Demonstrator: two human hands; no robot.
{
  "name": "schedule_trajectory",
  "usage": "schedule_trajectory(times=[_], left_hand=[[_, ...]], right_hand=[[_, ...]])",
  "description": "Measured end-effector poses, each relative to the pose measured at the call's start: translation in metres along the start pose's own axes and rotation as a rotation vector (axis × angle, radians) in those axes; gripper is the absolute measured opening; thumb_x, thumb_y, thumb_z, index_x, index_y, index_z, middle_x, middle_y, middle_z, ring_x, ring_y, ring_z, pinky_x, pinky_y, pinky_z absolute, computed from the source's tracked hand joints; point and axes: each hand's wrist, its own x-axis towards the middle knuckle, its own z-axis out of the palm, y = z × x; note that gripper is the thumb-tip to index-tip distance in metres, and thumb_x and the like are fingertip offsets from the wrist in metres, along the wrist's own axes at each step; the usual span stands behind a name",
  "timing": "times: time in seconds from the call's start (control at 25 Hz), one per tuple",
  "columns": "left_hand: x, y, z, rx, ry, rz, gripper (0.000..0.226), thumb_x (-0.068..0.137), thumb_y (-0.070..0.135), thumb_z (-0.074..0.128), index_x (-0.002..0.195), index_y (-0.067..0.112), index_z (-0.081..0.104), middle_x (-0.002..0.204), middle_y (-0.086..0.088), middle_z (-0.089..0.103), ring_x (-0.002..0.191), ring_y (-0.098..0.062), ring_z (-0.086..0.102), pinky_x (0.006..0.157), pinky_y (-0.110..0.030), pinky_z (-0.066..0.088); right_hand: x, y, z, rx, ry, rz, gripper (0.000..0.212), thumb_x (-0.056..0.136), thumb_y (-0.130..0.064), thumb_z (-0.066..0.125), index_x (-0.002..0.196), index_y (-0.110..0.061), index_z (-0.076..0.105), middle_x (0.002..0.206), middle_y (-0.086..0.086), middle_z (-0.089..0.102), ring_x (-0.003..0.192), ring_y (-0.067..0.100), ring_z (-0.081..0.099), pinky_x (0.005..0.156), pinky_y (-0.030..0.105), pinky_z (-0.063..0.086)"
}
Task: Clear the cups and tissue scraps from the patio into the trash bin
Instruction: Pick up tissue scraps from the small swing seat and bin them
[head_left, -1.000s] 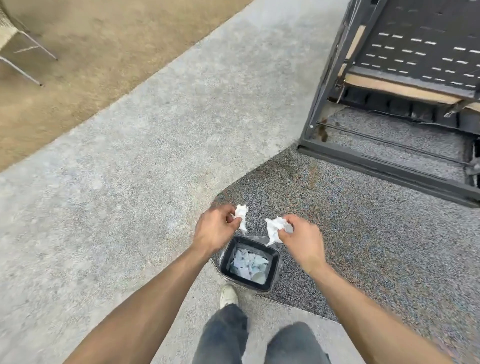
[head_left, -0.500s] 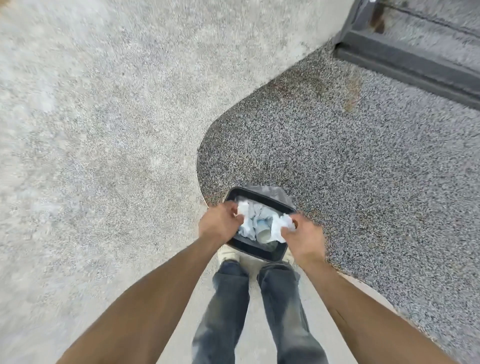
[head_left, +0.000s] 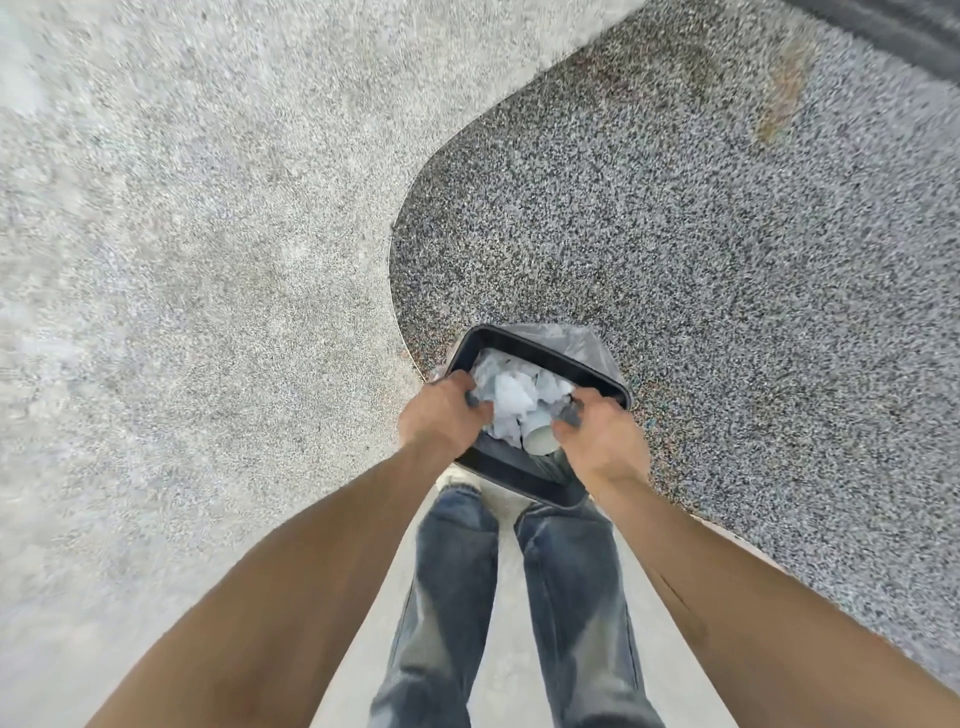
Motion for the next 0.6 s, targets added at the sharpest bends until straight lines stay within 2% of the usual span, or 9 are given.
schedule_trajectory(times=[0.08,0.16,0.28,0.4,0.48,0.6], left_hand=[[-0.017,0.002,-0.023,-0.061,0.014,0.060,0.039,0.087,0.046,0.059,0.120,0.025,0.058,0.102,-0.001,0.065,0.082,-0.020,0.061,0.066,-0.036,0.055],[-0.037,0.006,-0.053,-0.079,0.063,0.131,0.043,0.087,0.048,0.059,0.124,0.026,0.055,0.113,0.002,0.062,0.092,-0.020,0.063,0.070,-0.039,0.058],[-0.082,0.012,-0.114,-0.074,0.177,0.207,0.050,0.086,0.055,0.055,0.130,0.033,0.048,0.130,0.003,0.051,0.111,-0.024,0.057,0.079,-0.040,0.056],[-0.135,0.019,-0.187,-0.151,0.258,0.269,0.059,0.082,0.063,0.051,0.134,0.037,0.041,0.141,0.004,0.044,0.122,-0.024,0.052,0.093,-0.048,0.050],[-0.174,0.023,-0.241,-0.184,0.339,0.320,0.067,0.080,0.069,0.047,0.138,0.039,0.037,0.145,0.007,0.040,0.129,-0.021,0.045,0.104,-0.051,0.041],[-0.227,0.027,-0.306,-0.051,0.502,0.388,0.078,0.077,0.078,0.036,0.144,0.040,0.029,0.155,0.007,0.027,0.142,-0.018,0.025,0.115,-0.052,0.021]], right_hand=[[-0.016,-0.010,-0.026,-0.053,0.053,-0.080,0.043,0.087,-0.041,0.059,0.127,-0.026,0.052,0.115,0.005,0.063,0.100,0.027,0.062,0.070,0.033,0.049],[-0.034,-0.025,-0.059,-0.086,0.108,-0.156,0.047,0.086,-0.046,0.059,0.128,-0.028,0.051,0.120,0.003,0.061,0.107,0.025,0.058,0.080,0.039,0.052],[-0.067,-0.055,-0.124,-0.129,0.173,-0.285,0.058,0.083,-0.055,0.056,0.136,-0.033,0.042,0.132,-0.007,0.052,0.125,0.018,0.045,0.104,0.047,0.040],[-0.101,-0.091,-0.201,-0.131,0.224,-0.412,0.067,0.080,-0.065,0.048,0.139,-0.040,0.033,0.143,-0.013,0.039,0.137,0.012,0.028,0.111,0.044,0.023],[-0.127,-0.121,-0.258,-0.145,0.270,-0.500,0.071,0.078,-0.072,0.044,0.141,-0.044,0.027,0.150,-0.014,0.030,0.142,0.012,0.017,0.113,0.048,0.016],[-0.162,-0.157,-0.329,-0.202,0.370,-0.621,0.077,0.076,-0.082,0.036,0.143,-0.047,0.019,0.155,-0.014,0.019,0.145,0.014,0.008,0.111,0.052,0.005]])
